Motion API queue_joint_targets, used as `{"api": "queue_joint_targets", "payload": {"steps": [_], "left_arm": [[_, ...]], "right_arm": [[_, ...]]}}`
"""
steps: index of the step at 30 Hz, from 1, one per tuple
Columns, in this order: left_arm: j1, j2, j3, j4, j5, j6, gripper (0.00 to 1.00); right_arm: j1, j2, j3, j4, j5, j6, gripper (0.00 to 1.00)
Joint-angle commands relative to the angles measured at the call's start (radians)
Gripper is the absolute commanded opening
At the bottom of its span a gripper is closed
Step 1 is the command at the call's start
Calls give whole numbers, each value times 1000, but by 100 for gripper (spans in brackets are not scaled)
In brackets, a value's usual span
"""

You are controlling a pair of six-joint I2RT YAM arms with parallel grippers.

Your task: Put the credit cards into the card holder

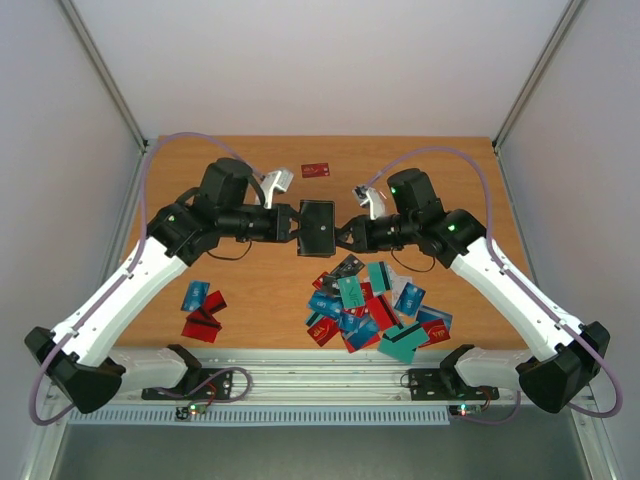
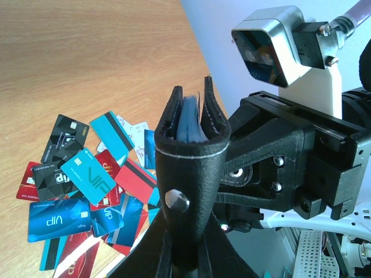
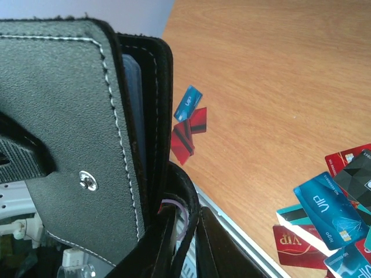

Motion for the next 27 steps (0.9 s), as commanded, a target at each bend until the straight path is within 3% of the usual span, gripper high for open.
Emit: {"api": "queue_joint_targets", "payload": {"steps": [1, 4, 11, 22, 25, 27], "left_arm": [[-2, 13, -3, 35, 16, 20, 0], [3, 24, -19, 36, 2, 25, 0], [59, 75, -90, 57, 0, 38, 3], [192, 232, -247, 136, -6, 139, 8], [226, 312, -268, 164, -17, 161, 14], [256, 360, -269, 161, -37, 195, 22]], "right_arm": [[3, -5, 36, 5, -54, -39, 8], [2, 11, 34, 5, -83, -55, 1], [2, 114, 37, 17, -96, -45, 1], [4, 411, 36, 154, -120, 8, 1], [3, 531, 65, 188, -146, 15, 1], [4, 611, 90, 213, -166, 24, 1]]}}
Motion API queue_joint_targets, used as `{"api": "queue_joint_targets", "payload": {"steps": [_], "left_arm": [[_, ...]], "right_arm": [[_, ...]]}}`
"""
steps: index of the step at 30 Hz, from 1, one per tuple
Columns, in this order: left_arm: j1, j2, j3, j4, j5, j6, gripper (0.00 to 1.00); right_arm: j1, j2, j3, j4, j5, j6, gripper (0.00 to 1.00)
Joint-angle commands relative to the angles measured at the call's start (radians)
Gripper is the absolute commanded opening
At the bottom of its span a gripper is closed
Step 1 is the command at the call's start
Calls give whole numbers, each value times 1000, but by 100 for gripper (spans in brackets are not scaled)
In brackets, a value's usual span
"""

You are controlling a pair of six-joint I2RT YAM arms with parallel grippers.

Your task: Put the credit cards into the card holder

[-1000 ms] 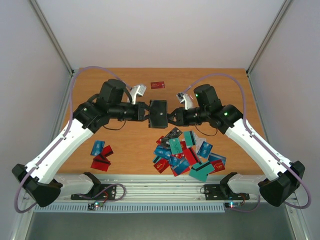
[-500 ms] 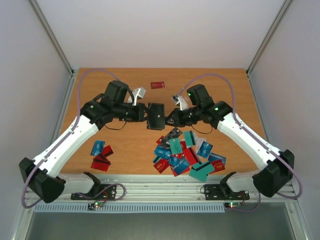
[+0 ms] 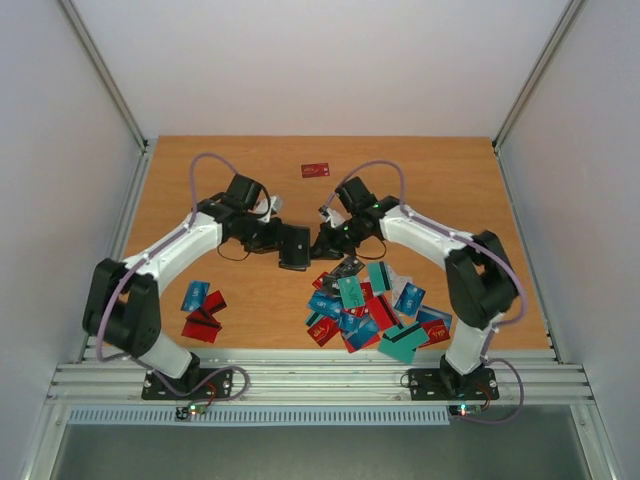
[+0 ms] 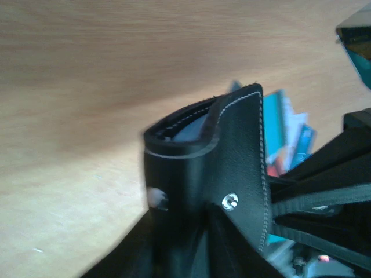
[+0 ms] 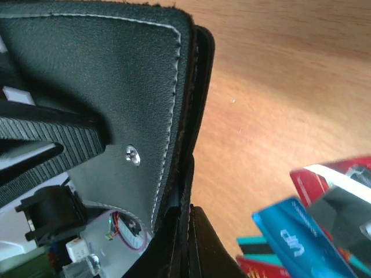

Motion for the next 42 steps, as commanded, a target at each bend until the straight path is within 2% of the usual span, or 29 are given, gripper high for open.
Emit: {"api": "queue_joint_targets", "payload": {"steps": [1, 6, 8, 10, 16, 23, 31, 39, 42], "left_arm": [[59, 104, -15, 51, -53, 80, 30], [97, 155, 23, -61, -200, 165, 80], [97, 146, 21, -78, -206, 191, 91], [94, 124, 8, -77, -185, 194, 96], [68, 100, -54, 1, -152, 178, 96], [38, 160, -12, 14, -175, 206, 94], [40, 153, -5, 11, -209, 218, 90], [55, 155, -21, 9, -268, 239, 78], [65, 144, -33, 22, -275, 243, 71]], "right_arm": [[8, 152, 87, 113, -91, 28, 1], [8, 316, 204, 79, -126, 40, 1], [9, 344, 241, 42, -130, 33, 1], [9, 354, 266, 11, -126, 27, 1], [10, 375, 303, -50, -120, 38, 1], [10, 393, 324, -82, -130, 26, 1], [10, 399, 314, -87, -132, 17, 1], [10, 387, 295, -98, -113, 7, 1], [10, 380, 288, -106, -105, 1, 1]]}}
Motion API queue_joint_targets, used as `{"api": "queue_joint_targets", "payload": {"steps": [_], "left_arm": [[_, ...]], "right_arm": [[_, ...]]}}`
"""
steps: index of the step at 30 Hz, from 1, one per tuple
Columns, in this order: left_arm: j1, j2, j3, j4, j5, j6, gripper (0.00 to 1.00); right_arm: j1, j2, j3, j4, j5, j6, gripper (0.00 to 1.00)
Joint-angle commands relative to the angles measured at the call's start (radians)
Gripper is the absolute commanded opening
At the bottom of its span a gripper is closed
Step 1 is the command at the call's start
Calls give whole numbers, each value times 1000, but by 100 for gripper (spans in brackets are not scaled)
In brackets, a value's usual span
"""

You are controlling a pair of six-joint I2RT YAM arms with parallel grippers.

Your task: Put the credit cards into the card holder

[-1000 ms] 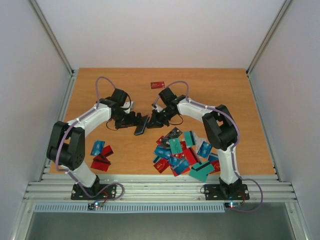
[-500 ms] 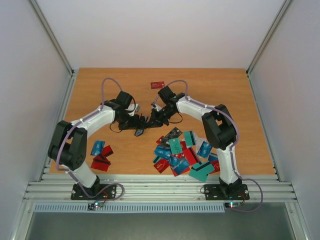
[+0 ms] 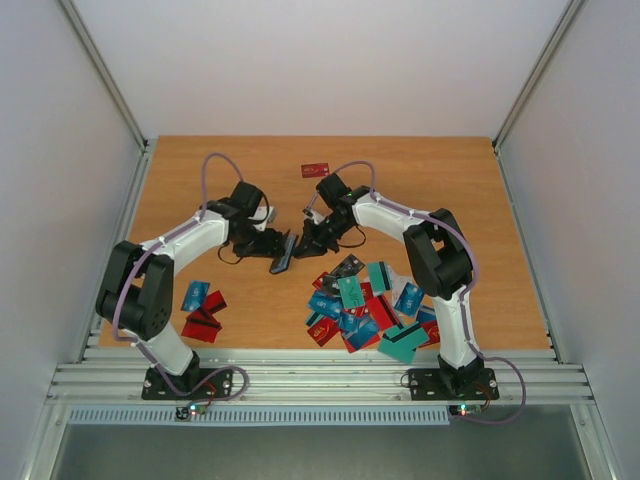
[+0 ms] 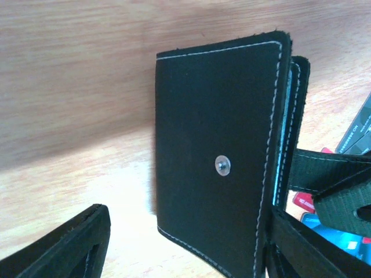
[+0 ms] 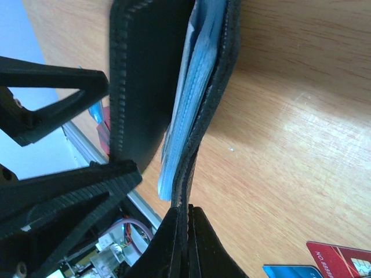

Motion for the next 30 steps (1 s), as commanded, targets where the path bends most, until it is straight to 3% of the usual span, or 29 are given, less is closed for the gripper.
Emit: {"api": "queue_joint_targets", "payload": {"steps": [1, 8, 10, 14, 15, 18, 30], "left_arm": [[18, -10, -7, 43, -36, 25, 68], [25, -10, -33, 53, -69, 28, 47], [27, -9, -41, 57, -70, 27, 36], [29, -6, -55, 72, -39, 13, 4], [30, -6, -55, 74, -30, 5, 1], [31, -7, -59, 79, -5, -39, 0], [32, -44, -105, 114, 47, -174, 0]], "right_arm": [[6, -7, -15, -19, 4, -19, 1], [5, -4, -30, -27, 20, -33, 1], [6, -2, -34, -26, 25, -36, 1], [3, 16, -11, -56, 54, -57, 1], [2, 20, -3, -67, 66, -63, 1], [-8, 27, 21, -111, 105, -78, 4], [-52, -79, 13, -205, 172, -152, 29]]}}
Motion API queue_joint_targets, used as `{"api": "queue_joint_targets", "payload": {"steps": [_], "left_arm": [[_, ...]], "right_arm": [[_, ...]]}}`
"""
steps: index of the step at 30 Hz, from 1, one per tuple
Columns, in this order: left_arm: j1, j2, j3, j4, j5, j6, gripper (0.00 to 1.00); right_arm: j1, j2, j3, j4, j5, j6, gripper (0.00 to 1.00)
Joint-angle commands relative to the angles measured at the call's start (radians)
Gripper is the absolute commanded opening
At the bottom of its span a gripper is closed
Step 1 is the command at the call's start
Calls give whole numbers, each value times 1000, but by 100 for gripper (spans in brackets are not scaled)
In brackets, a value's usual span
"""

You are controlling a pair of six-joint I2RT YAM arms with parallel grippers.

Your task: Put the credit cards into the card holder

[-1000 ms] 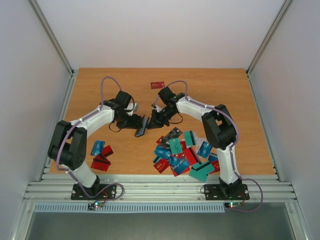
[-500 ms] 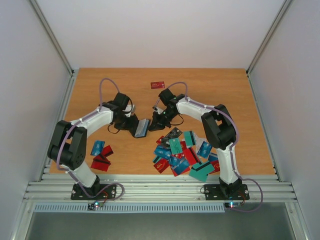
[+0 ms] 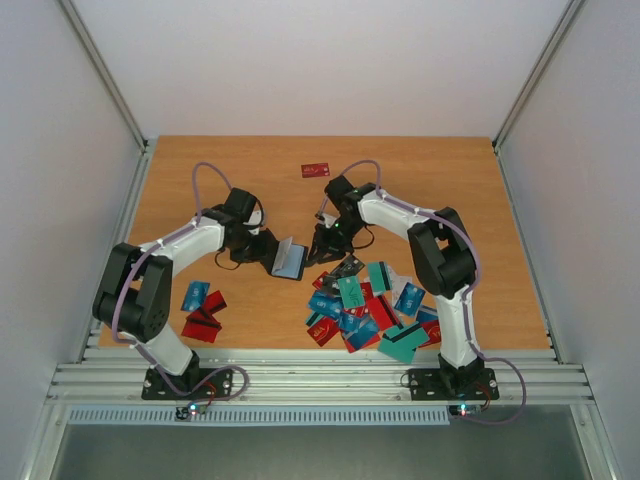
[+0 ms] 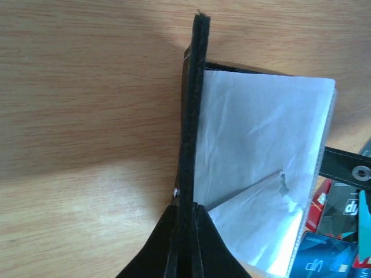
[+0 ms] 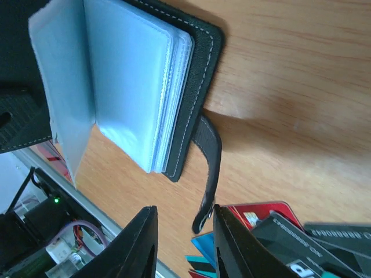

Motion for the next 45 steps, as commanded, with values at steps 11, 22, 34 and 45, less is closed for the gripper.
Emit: {"api": "queue_joint_targets", "payload": {"steps": [11, 22, 34, 45], "left_arm": [[26, -46, -62, 105, 167, -148, 0], [55, -30, -82, 147, 274, -177, 0], [69, -16, -100, 112, 257, -136, 0], [93, -4, -118, 110, 258, -120, 0]], "right_arm": [[-13, -135, -85, 235, -163, 220, 41], [-4, -13, -35, 241, -135, 260, 44], [8, 47, 0, 284, -163, 288, 54], [23, 85, 25, 341, -212, 339, 54]]}}
